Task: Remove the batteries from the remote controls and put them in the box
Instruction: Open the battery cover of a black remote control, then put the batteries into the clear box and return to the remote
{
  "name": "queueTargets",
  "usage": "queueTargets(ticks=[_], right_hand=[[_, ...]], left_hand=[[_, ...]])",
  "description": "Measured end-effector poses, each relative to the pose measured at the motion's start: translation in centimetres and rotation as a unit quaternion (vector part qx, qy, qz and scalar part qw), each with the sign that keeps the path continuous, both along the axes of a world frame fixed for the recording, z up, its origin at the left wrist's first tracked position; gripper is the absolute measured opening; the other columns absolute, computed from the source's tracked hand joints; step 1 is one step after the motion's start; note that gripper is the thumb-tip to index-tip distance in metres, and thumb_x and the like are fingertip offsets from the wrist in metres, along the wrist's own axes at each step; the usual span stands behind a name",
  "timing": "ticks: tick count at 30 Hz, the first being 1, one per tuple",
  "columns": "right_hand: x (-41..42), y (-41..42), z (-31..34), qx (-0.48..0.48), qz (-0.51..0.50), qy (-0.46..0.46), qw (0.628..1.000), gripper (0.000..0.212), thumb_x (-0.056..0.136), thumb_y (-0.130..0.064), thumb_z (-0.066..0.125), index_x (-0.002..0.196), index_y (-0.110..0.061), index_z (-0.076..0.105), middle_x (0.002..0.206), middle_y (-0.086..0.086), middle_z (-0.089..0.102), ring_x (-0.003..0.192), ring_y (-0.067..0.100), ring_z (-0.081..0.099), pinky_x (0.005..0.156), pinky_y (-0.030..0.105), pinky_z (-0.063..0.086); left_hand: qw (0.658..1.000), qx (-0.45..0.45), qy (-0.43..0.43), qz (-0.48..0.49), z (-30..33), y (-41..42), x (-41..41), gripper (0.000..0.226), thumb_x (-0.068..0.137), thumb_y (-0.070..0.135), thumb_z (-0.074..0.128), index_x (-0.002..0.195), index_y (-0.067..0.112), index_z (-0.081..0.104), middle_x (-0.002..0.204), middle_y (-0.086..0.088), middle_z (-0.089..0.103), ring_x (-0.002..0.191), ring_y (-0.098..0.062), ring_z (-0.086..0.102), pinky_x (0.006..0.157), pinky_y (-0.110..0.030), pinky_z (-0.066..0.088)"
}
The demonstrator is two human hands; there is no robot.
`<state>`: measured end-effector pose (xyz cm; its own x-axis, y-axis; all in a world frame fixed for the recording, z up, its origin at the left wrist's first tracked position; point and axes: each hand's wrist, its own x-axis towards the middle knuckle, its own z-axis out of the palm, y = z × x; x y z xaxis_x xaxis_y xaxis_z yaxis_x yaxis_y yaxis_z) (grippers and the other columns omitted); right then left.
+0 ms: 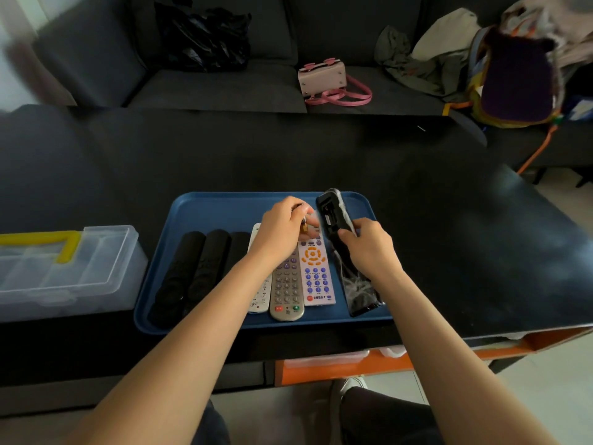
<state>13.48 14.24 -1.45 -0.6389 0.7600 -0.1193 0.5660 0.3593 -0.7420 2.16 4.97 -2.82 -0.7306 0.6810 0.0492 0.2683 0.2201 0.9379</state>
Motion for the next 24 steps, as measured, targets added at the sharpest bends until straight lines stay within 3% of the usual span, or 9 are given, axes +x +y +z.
queueTargets(ticks=[3,7,10,14,18,21,24], right_hand=[[-0.3,-0.1,-1.1,0.012,-0.011,-0.018,1.0,0.026,0.097,-0.02,0.048,0.116,-0.004,0.056,0.107,0.013,0.063,0.09,0.021,0.062,0.059,0.025,0.045],[-0.3,-0.7,-1.4,0.076,-0.001,-0.071,0.995,0.028,0.097,-0.017,0.047,0.12,-0.002,0.051,0.122,0.017,0.052,0.111,0.027,0.049,0.079,0.03,0.038],[0.1,-1.7,-0.5,0.109,0.015,-0.106,0.988,0.031,0.097,-0.015,0.047,0.125,-0.002,0.048,0.133,0.018,0.037,0.122,0.03,0.035,0.095,0.036,0.036],[0.1,-3.7,1.7,0.142,0.084,-0.072,0.984,0.039,0.097,-0.015,0.047,0.135,-0.006,0.045,0.14,0.015,0.038,0.127,0.03,0.036,0.097,0.035,0.036],[-1.3,-7.9,4.3,0.13,0.19,0.003,0.973,0.043,0.096,-0.017,0.05,0.139,-0.01,0.045,0.14,0.012,0.044,0.127,0.024,0.044,0.1,0.029,0.035],[-3.2,-11.8,5.7,0.147,0.266,0.034,0.952,0.043,0.095,-0.017,0.052,0.137,-0.01,0.046,0.137,0.011,0.048,0.127,0.023,0.046,0.101,0.028,0.034],[-5.4,-15.8,6.6,0.164,0.321,0.05,0.931,0.045,0.094,-0.017,0.054,0.138,-0.01,0.046,0.137,0.01,0.047,0.128,0.024,0.044,0.102,0.028,0.032]], left_hand=[[0.999,0.028,-0.041,0.012,0.4,-0.3,0.6,0.023,0.099,0.017,0.039,0.108,0.007,0.057,0.096,-0.009,0.068,0.079,-0.016,0.068,0.072,-0.027,0.057],[0.988,0.074,-0.126,0.043,2.0,-0.9,1.3,0.022,0.099,0.015,0.039,0.108,0.004,0.055,0.091,-0.008,0.068,0.076,-0.014,0.069,0.066,-0.019,0.056],[0.988,0.068,-0.132,0.043,3.3,-1.7,1.9,0.019,0.099,0.015,0.039,0.106,0.005,0.053,0.093,-0.008,0.068,0.08,-0.016,0.069,0.067,-0.02,0.056],[0.988,0.045,-0.127,0.07,5.5,-4.4,2.5,0.019,0.1,0.013,0.033,0.105,0.008,0.051,0.088,-0.004,0.065,0.078,-0.013,0.065,0.068,-0.022,0.053],[0.985,0.001,-0.013,0.171,7.1,-9.5,1.5,0.023,0.097,0.014,0.034,0.1,0.011,0.057,0.08,0.0,0.054,0.069,-0.012,0.05,0.061,-0.026,0.04],[0.964,-0.051,0.11,0.238,8.4,-14.6,0.3,0.021,0.092,0.017,0.046,0.094,0.01,0.066,0.086,-0.002,0.063,0.075,-0.013,0.053,0.062,-0.021,0.034],[0.938,-0.131,0.206,0.247,9.0,-19.8,-0.9,0.016,0.088,0.02,0.056,0.095,0.015,0.069,0.093,-0.001,0.069,0.085,-0.017,0.06,0.066,-0.022,0.037]])
